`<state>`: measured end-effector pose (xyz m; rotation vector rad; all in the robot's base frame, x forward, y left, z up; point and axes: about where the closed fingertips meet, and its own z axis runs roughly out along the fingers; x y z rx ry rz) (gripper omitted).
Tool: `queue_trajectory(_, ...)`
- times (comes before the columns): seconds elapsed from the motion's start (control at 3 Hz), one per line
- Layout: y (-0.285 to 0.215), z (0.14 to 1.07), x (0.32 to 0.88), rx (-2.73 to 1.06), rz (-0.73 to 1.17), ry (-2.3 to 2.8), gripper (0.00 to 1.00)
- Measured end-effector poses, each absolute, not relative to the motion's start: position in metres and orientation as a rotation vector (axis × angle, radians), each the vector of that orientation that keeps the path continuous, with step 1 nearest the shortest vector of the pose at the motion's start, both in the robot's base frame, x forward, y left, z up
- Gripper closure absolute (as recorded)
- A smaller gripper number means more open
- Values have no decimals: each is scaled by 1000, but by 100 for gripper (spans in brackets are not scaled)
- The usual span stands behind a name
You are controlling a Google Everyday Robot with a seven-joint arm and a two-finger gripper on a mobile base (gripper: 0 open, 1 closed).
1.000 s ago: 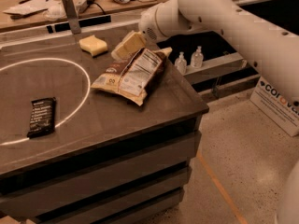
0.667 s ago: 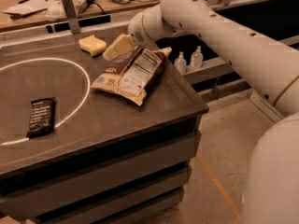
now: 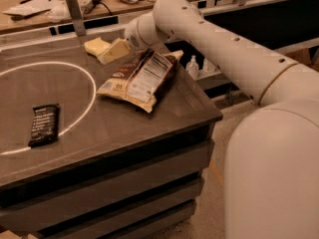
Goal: Pick sponge
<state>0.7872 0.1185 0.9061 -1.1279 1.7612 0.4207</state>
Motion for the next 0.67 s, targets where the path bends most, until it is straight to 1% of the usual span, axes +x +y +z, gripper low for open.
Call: queue_trajectory(0.67, 152, 886, 824, -1073, 449, 1788, 0)
